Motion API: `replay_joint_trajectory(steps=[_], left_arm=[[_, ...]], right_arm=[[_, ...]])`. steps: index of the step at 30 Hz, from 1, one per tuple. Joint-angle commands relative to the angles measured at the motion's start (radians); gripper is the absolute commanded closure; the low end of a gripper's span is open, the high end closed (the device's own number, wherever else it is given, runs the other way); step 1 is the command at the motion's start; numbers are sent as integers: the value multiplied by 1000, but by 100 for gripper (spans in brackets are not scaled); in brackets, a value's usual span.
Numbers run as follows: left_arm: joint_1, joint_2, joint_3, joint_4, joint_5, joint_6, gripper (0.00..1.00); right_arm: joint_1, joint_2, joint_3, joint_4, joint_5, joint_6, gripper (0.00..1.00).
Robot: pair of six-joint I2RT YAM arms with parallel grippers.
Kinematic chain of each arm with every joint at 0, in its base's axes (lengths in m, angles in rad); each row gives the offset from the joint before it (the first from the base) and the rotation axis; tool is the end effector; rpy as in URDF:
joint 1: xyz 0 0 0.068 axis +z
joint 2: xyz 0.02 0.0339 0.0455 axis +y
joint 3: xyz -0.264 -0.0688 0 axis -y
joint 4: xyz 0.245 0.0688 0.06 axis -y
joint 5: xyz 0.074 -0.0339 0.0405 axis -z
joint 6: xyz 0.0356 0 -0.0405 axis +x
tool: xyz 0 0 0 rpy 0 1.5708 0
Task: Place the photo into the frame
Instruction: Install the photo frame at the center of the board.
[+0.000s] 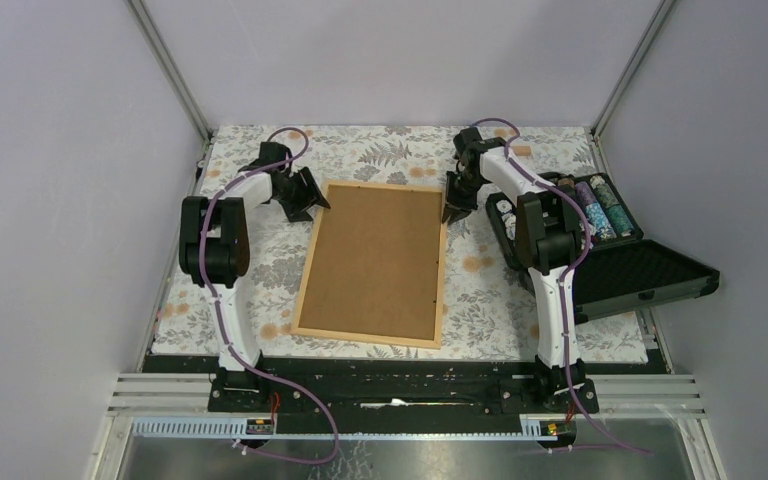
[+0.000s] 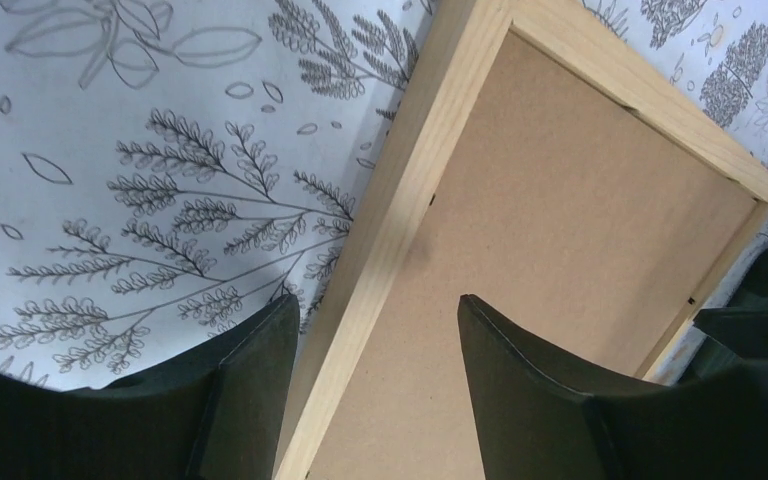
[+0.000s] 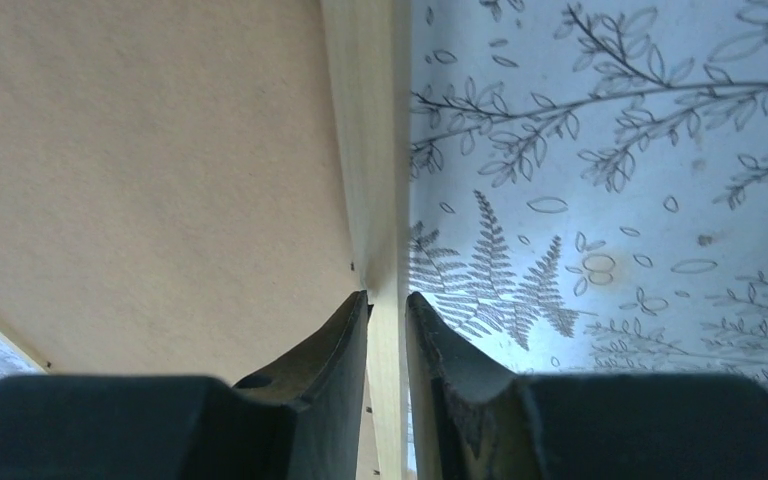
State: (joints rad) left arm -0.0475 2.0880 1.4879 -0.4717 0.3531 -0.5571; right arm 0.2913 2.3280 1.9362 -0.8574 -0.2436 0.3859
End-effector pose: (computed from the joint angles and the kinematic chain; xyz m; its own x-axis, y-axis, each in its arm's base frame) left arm 0.4369 -0.0331 0.1598 -0.8554 -0.4560 -0.2456 -0.2856 0.8109 -0.5107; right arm 0.4621 0.1475 0.1643 -0.9743 0.0892 -0.2067 0.0162 0.9435 0.3310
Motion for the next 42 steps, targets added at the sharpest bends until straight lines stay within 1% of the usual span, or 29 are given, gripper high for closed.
replay_joint_trajectory(steps=[1, 5, 10, 18, 32, 37, 42], left_arm=[[-8, -42, -71, 46, 6, -21, 36], [-18, -27, -78, 51, 28, -47, 36], [-29, -19, -72, 50, 54, -56, 34], [-42, -34, -81, 51, 64, -67, 32], [-41, -41, -75, 36, 43, -63, 31], [-41, -42, -74, 36, 46, -62, 31], [-41, -34, -75, 38, 50, -62, 31]], right_arm=[[5, 2, 48, -96, 39, -16, 73], [5, -9, 44, -102, 75, -9, 73], [16, 48, 106, -137, 83, 0, 74], [42, 89, 155, -142, 148, 20, 74], [58, 163, 117, -145, 218, 28, 75], [59, 181, 52, -86, 215, 50, 75], [73, 216, 54, -47, 199, 66, 75]])
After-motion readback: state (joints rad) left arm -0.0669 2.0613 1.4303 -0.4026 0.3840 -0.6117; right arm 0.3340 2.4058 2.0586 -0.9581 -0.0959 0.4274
